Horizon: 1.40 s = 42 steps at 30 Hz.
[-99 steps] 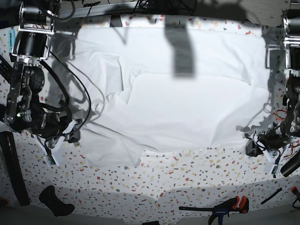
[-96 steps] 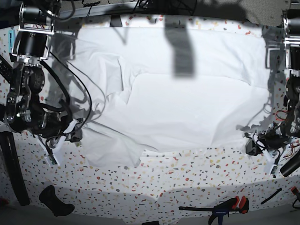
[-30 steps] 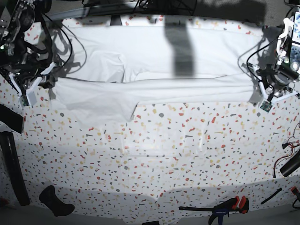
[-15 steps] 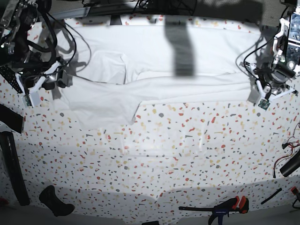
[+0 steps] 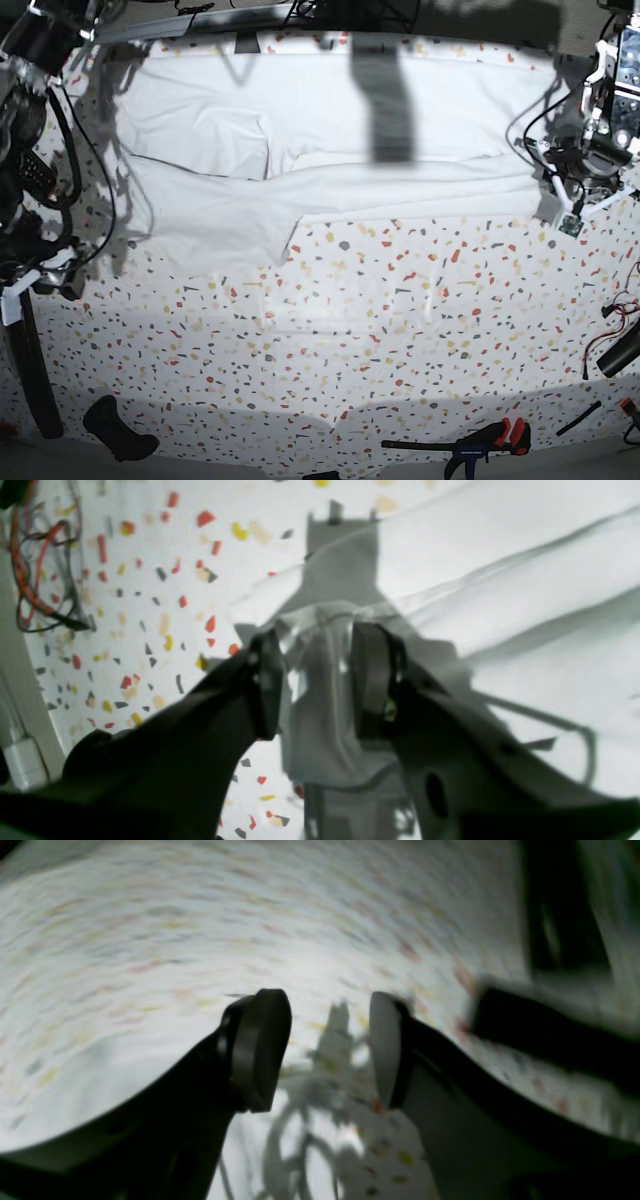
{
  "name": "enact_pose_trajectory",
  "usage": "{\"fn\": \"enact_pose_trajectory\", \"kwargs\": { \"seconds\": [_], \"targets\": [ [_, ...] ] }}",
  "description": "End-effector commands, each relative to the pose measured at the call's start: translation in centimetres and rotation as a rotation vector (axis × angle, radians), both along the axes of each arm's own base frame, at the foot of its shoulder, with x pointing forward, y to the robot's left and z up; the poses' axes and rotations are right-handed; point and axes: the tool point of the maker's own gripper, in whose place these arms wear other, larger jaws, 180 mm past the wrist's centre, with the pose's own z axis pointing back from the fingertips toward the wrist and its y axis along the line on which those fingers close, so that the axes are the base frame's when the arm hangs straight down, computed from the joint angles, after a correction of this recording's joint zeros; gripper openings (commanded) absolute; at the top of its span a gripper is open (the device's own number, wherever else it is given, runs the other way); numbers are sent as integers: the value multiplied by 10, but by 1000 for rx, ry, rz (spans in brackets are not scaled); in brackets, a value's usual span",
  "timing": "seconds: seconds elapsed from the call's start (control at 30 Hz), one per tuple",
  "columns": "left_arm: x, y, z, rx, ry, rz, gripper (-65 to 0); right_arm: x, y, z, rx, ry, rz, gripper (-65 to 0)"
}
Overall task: Fold the T-shirt properly
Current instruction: 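Lay the folded hem down and open both grippers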
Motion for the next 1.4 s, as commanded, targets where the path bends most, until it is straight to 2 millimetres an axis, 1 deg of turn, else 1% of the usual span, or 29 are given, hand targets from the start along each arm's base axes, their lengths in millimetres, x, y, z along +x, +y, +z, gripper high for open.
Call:
{"fn": "enact_pose_trajectory", "kwargs": {
  "seconds": [0.0, 0.07, 0.13, 0.23, 0.37, 0.47, 0.53, 0.67, 0.8, 0.83, 0.87, 0.9, 0.97, 1.0, 1.1, 1.17, 1.3, 1.37],
  "targets": [
    [8, 5, 11, 14, -37, 4, -430, 12, -8, 13, 10, -31, -5, -355],
    [8, 5, 11, 14, -37, 4, -430, 22, -13, -5, 74, 33, -18, -355],
    [8, 5, 11, 13, -40, 3, -430, 36, -9, -19, 175, 59, -6, -355],
    [10, 4, 12, 11, -49, 0, -430, 57, 4, -37, 311, 106, 21, -355],
    [11, 3, 14, 8, -59, -4, -430, 76, 28, -63, 389, 202, 109, -355],
    [11, 3, 13, 8, -59, -4, -430, 80, 41, -83, 428, 286, 128, -355],
    [11, 3, 13, 8, -59, -4, -430, 78, 52, -95, 437, 334, 144, -355],
    [11, 3, 13, 8, -59, -4, -430, 73, 82, -112, 425, 390, 223, -355],
    [11, 3, 13, 8, -58, -4, -430, 74, 107, -117, 443, 398, 268, -356],
    [11, 3, 13, 8, -58, -4, -430, 75, 112, -118, 449, 399, 275, -362],
    [11, 3, 13, 8, -58, -4, -430, 75, 116, -119, 454, 400, 280, -389],
    [11, 3, 13, 8, -58, -4, -430, 75, 119, -119, 457, 403, 285, -442],
    [11, 3, 13, 8, -58, -4, -430, 73, 121, -121, 458, 413, 290, -603],
    [11, 3, 13, 8, -58, -4, -430, 73, 121, -120, 456, 417, 292, -650],
    [11, 3, 13, 8, -58, -4, -430, 70, 121, -118, 440, 434, 307, -650],
    [11, 3, 13, 8, -58, -4, -430, 65, 127, -113, 447, 461, 340, -650],
    [11, 4, 13, 8, -58, -4, -430, 65, 136, -96, 449, 382, 380, -650],
    [11, 4, 13, 8, -58, -4, -430, 60, 140, -87, 429, 338, 407, -650]
  ]
}}
